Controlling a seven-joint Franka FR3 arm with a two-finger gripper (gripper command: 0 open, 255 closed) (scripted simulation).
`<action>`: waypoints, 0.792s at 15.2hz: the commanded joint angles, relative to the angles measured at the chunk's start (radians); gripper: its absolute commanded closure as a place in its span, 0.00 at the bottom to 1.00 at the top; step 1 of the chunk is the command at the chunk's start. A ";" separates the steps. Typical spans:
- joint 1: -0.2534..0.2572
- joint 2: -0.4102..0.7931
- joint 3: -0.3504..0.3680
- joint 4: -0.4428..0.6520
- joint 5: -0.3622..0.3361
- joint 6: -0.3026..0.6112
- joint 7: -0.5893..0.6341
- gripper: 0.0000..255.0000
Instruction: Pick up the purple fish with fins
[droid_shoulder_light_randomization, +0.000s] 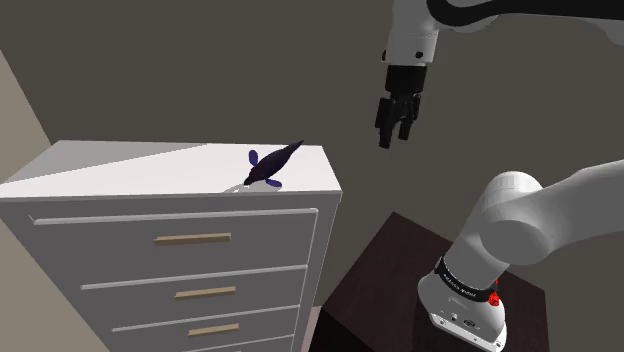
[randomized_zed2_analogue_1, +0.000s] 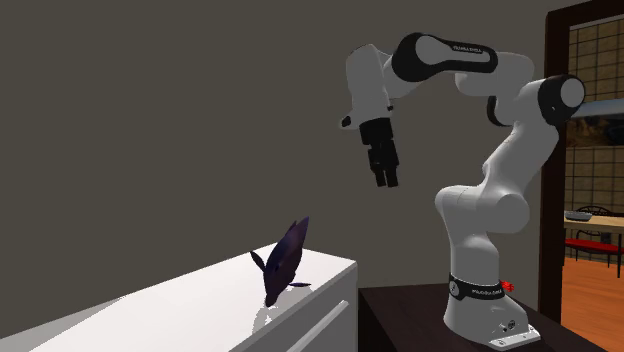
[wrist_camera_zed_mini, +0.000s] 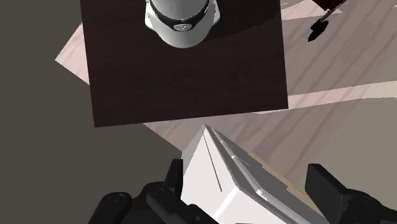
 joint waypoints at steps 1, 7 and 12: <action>0.000 0.000 0.000 0.000 0.000 0.000 0.000 0.00; -0.019 0.243 0.146 0.179 0.062 0.011 0.277 0.00; -0.037 0.473 0.238 0.370 0.067 0.001 0.511 0.00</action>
